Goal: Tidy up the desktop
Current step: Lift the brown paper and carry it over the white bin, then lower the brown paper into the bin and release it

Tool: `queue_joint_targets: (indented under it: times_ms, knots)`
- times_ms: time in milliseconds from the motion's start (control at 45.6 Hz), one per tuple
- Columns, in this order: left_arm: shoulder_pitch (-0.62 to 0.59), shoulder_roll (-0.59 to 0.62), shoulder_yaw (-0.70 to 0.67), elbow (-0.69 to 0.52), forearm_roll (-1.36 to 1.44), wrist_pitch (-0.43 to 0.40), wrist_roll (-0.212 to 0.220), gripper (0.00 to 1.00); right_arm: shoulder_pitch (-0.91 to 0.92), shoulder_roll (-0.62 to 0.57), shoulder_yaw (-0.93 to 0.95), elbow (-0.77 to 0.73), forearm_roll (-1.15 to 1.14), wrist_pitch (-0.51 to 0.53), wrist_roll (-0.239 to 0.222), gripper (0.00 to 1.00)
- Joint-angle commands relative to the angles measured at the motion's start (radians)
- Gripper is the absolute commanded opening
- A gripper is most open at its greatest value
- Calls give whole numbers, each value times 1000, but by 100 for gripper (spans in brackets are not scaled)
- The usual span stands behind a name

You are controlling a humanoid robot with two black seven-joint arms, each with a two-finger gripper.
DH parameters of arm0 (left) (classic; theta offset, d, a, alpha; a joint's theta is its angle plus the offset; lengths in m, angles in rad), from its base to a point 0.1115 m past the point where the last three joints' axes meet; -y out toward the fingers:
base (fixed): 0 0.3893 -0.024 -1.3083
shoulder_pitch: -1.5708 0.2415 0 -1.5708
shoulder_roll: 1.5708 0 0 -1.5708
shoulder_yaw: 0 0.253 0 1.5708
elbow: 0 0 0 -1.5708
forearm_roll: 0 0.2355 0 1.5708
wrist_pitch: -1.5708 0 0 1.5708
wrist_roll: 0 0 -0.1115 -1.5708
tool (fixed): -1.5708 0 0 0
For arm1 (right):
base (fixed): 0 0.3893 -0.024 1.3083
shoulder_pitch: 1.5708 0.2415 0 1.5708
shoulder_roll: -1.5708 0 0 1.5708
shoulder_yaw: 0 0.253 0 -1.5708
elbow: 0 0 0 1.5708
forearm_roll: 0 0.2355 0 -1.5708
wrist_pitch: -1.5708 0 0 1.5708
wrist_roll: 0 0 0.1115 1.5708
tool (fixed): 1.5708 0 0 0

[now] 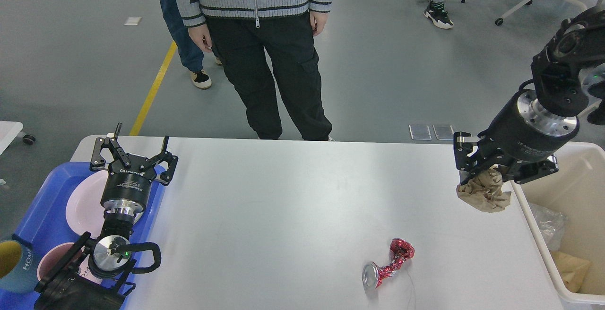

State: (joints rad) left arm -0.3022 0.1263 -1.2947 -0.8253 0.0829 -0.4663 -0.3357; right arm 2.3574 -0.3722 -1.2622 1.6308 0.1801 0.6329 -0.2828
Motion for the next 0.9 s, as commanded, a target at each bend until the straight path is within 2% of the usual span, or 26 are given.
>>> queue_joint_targets:
  times_ms: [0, 153, 241, 417, 526, 680, 877]
  knots:
    - [0, -1, 0, 0, 1, 0, 0, 96, -7, -27, -40, -6, 2, -56, 2, 0]
    - [0, -1, 0, 0, 0, 0, 0, 96, -61, -37, -117, -15, -4, -171, 13, 0]
    - [0, 1, 0, 0, 0, 0, 0, 96, -112, -62, -144, -39, -21, -202, 39, 0]
    - [0, 1, 0, 0, 1, 0, 0, 96, -208, -207, -166, -150, -113, -231, 79, 0]
    - [0, -1, 0, 0, 0, 0, 0, 96, -355, -267, -149, -314, -136, -233, 99, 0]
    - [0, -1, 0, 0, 0, 0, 0, 96, -608, -284, -76, -552, -136, -239, 134, 0]
    - [0, -1, 0, 0, 1, 0, 0, 96, -973, -315, 118, -868, -134, -277, 134, 0]
